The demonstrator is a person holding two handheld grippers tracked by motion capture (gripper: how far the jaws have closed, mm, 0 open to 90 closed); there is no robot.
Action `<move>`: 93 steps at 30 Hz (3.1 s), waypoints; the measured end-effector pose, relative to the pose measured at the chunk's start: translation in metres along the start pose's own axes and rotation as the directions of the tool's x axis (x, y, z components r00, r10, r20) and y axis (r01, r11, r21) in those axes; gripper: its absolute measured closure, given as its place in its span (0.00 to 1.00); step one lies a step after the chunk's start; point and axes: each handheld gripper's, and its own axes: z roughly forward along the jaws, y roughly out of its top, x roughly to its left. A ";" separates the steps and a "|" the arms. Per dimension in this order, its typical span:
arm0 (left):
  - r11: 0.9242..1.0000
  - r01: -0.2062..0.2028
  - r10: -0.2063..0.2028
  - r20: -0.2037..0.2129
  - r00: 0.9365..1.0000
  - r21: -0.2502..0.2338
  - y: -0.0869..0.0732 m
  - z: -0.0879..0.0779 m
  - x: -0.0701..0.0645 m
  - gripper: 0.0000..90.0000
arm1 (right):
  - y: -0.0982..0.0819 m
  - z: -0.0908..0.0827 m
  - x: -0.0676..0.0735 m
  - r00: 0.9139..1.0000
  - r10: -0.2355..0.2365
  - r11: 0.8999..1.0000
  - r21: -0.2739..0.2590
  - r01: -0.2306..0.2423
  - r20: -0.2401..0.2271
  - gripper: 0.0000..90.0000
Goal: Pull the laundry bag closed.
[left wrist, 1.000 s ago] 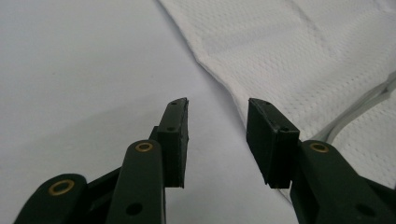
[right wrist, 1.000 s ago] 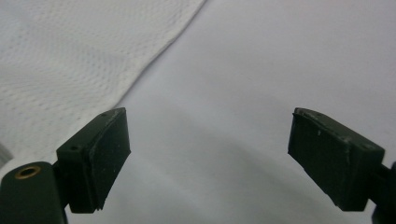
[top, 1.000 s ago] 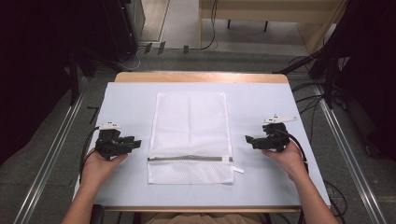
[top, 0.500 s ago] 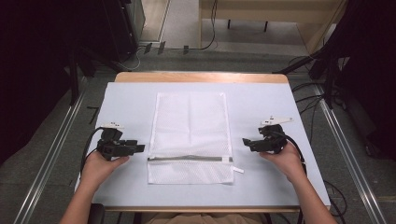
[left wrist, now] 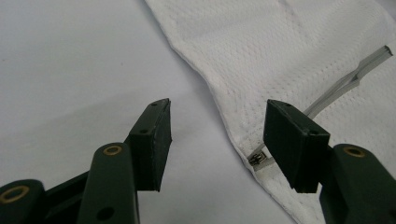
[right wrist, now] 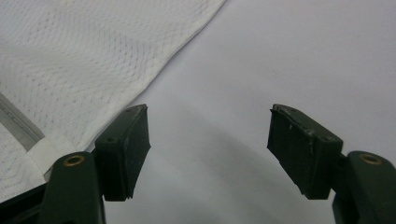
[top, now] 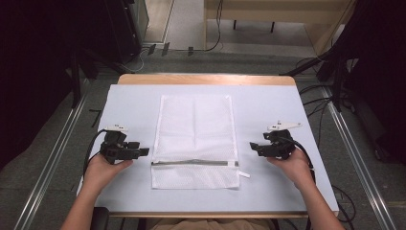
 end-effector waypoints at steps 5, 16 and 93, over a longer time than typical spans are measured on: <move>1.000 -0.002 0.002 0.010 1.000 -0.002 0.001 0.001 0.000 0.46 | -0.001 -0.001 0.001 1.000 0.000 1.000 0.011 0.000 -0.011 0.39; 0.999 -0.019 0.019 0.012 1.000 -0.043 0.001 -0.002 -0.003 0.45 | 0.004 -0.003 0.012 0.999 -0.046 0.998 0.035 0.046 0.001 0.50; 1.000 -0.010 0.010 0.024 1.000 -0.003 -0.006 0.002 0.007 0.44 | 0.082 0.068 0.183 0.906 -0.255 0.960 0.020 0.278 -0.338 0.68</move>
